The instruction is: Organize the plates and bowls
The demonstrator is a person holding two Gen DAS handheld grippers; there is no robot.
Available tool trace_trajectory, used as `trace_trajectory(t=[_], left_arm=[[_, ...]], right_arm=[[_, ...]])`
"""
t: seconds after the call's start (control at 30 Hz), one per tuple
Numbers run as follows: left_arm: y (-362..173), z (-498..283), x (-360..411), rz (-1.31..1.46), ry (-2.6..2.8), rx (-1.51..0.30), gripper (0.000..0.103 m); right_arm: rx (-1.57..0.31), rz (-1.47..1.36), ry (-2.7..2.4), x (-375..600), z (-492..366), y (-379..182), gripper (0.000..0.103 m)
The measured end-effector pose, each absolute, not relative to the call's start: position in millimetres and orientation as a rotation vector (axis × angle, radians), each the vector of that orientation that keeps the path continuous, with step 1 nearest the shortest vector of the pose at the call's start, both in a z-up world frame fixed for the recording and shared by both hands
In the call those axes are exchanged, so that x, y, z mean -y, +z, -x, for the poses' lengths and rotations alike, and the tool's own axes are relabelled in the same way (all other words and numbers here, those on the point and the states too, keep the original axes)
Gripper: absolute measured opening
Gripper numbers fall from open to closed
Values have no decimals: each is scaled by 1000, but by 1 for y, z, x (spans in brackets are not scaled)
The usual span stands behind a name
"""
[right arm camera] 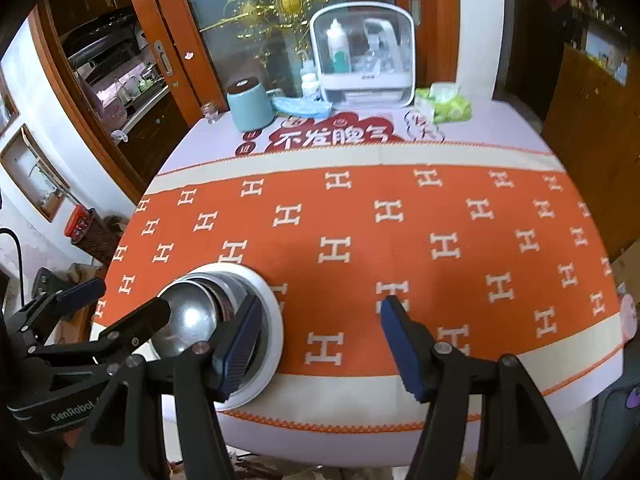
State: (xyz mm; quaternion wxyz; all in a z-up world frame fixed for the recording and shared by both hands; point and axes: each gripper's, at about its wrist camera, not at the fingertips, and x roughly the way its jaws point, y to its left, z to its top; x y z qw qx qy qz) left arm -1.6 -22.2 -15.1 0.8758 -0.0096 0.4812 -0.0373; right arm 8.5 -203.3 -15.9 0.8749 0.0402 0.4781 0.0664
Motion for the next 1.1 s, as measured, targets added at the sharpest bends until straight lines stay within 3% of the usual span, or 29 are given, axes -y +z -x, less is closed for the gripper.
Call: trace_trajectory(t=[0.2,1.1], left_arm=[[-5,7,33,17,-66,-967,102],[9,9,47,50,-54,-917,102]], right_arm=[[-978,-66,125,209,-7,-9,62],[-918,-39,111,227,-4,8,63]])
